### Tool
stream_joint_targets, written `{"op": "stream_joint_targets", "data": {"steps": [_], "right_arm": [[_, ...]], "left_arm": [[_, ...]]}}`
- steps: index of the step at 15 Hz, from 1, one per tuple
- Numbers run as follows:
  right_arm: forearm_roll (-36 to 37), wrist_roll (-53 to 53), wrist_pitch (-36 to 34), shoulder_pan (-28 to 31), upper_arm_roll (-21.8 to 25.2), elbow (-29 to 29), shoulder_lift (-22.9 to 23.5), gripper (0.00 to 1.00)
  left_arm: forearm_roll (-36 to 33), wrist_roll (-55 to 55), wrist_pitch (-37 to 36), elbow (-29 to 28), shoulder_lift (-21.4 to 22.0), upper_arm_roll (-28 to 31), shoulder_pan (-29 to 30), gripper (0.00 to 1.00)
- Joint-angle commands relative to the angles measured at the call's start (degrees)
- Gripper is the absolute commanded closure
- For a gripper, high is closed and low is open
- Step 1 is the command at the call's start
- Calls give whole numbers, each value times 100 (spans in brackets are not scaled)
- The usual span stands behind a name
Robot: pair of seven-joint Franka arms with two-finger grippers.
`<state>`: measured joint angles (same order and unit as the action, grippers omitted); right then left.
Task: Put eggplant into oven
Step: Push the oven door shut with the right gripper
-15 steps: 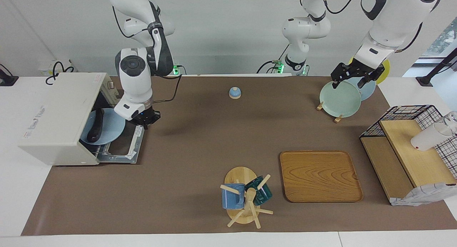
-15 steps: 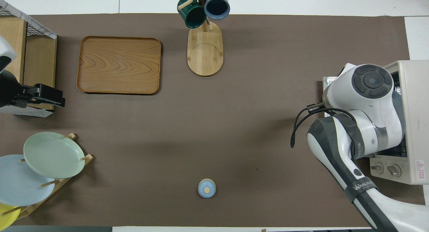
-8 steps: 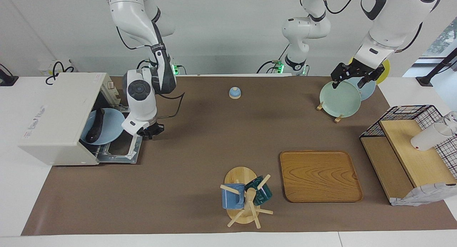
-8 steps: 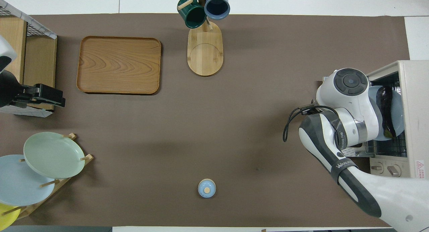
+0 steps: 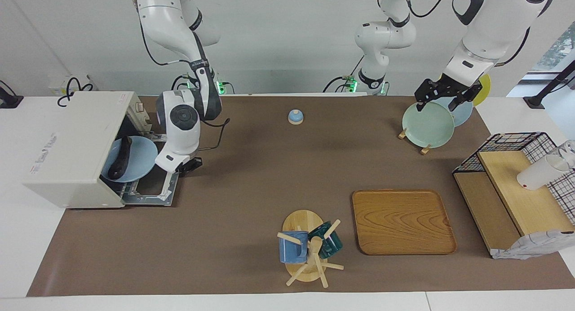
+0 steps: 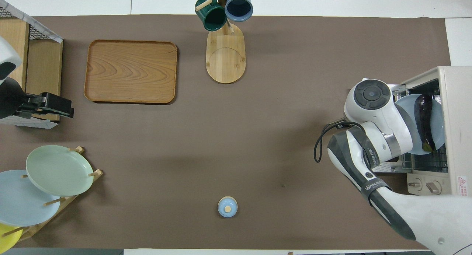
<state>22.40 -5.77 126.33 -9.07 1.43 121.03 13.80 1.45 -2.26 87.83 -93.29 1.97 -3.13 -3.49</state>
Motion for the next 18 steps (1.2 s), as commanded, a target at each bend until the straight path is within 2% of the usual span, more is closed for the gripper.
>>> {"op": "stream_joint_targets", "data": {"steps": [1, 4, 7, 13, 18], "right_arm": [[318, 23, -327, 46, 7, -166, -80, 100], [318, 443, -801, 55, 7, -614, -123, 100], [292, 1181, -1197, 326, 24, -940, -299, 100], [212, 1991, -1549, 889, 16, -1011, -747, 100], [-462, 2335, -2295, 1092, 42, -1422, -1002, 100]], "left_arm": [[48, -2, -134, 118, -39, 23, -11, 0], [48, 15, -134, 118, -39, 23, -2, 0], [48, 24, -143, 118, -39, 23, 15, 0], [48, 16, -161, 118, -39, 23, 33, 0], [48, 16, -152, 118, -39, 23, 50, 0]]}}
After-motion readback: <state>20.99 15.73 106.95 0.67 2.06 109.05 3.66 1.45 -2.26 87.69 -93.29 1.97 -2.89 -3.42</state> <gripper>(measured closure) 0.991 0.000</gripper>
